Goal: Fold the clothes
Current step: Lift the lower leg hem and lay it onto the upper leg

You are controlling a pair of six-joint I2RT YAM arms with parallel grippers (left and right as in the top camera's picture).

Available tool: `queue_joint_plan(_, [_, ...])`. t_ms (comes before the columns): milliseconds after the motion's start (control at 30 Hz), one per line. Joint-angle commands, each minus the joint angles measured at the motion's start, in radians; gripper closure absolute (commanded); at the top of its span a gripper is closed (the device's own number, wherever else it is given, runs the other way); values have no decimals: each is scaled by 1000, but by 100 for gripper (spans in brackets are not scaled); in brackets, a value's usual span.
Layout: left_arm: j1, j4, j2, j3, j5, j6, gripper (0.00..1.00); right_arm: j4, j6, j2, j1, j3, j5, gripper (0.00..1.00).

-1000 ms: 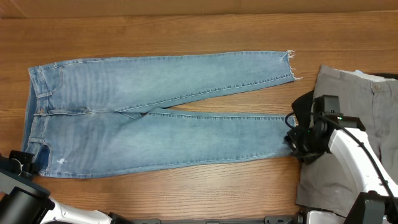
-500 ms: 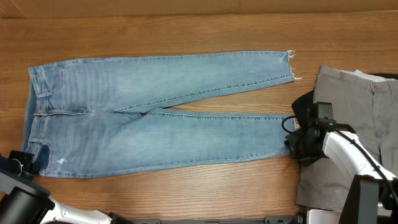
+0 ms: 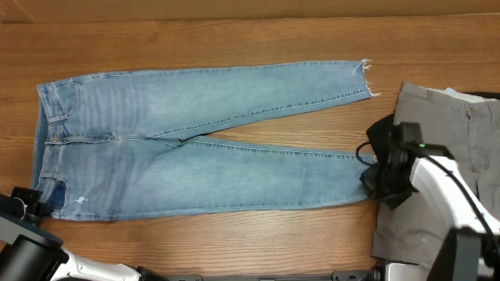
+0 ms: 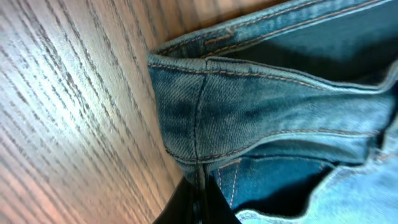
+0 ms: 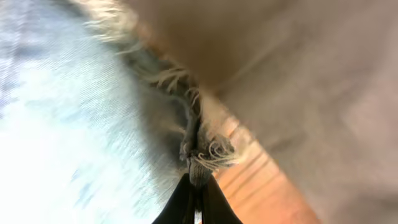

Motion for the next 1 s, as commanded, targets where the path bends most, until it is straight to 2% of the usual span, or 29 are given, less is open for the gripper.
queue_joint_plan(0, [10, -35, -47, 58, 38, 23, 96, -61, -51, -113, 2, 127, 29, 96])
queue_joint_plan(267, [11, -146, -269, 164, 19, -31, 96, -230, -52, -268, 2, 386, 30, 96])
queue_joint_plan(433, [11, -250, -402, 221, -117, -53, 96, -364, -51, -299, 2, 560, 56, 96])
queue_joint_plan(600, [11, -276, -520, 238, -197, -68, 96, -475, -52, -302, 2, 717, 68, 96])
queue_joint_plan(767, [10, -288, -552, 253, -230, -82, 96, -451, -51, -291, 2, 756, 71, 96])
queue_joint_plan(967, [-4, -294, -502, 253, -237, -86, 96, -291, -47, -149, 2, 747, 51, 96])
